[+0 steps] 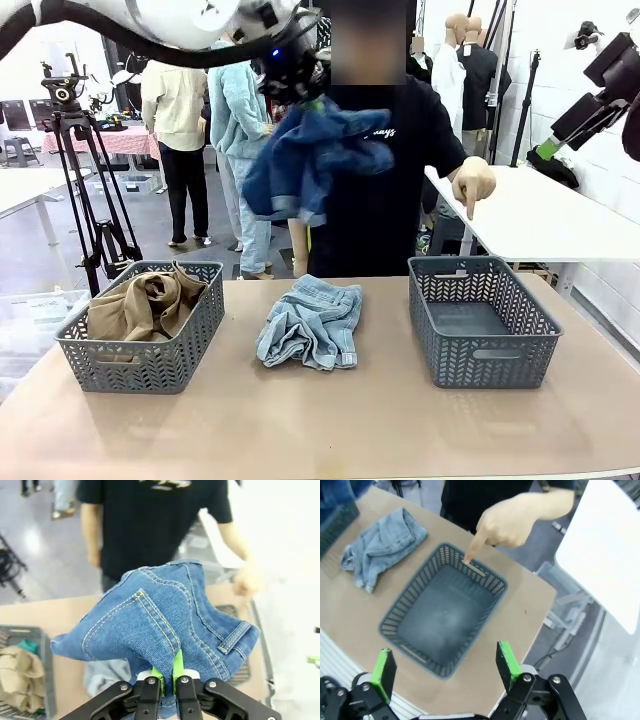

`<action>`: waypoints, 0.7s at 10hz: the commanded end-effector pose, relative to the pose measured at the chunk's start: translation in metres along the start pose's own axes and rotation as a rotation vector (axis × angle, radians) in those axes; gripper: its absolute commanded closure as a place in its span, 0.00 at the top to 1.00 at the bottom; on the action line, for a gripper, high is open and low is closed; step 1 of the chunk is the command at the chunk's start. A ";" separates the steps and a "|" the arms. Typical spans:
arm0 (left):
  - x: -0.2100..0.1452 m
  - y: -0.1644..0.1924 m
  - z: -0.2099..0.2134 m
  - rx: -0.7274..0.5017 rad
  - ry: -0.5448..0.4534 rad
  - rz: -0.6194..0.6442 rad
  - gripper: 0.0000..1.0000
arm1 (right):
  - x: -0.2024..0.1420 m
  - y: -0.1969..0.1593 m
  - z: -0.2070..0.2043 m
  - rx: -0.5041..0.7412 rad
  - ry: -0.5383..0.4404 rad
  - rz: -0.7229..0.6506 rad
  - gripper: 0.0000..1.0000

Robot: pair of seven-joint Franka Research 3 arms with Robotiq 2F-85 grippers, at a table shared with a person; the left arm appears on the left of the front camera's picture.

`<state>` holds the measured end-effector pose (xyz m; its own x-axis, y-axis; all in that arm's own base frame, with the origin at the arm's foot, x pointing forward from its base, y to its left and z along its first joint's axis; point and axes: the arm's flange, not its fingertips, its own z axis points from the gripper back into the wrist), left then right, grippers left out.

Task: Sort the tops and bottoms.
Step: Sort the clothes according to human instructions.

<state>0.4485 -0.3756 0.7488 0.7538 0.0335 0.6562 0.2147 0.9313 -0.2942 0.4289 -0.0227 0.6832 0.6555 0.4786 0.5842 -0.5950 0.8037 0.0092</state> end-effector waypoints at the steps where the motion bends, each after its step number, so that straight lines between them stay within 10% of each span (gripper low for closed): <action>1: -0.008 -0.028 -0.010 -0.103 0.023 -0.022 0.00 | -0.001 -0.001 0.001 -0.003 0.005 0.012 1.00; 7: -0.013 -0.030 -0.009 -0.062 0.027 -0.016 0.00 | -0.001 -0.001 0.001 -0.003 0.005 0.012 1.00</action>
<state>0.4400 -0.4044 0.7421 0.7675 0.0116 0.6409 0.2586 0.9093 -0.3261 0.4289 -0.0231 0.6835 0.6553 0.4783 0.5846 -0.5947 0.8039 0.0088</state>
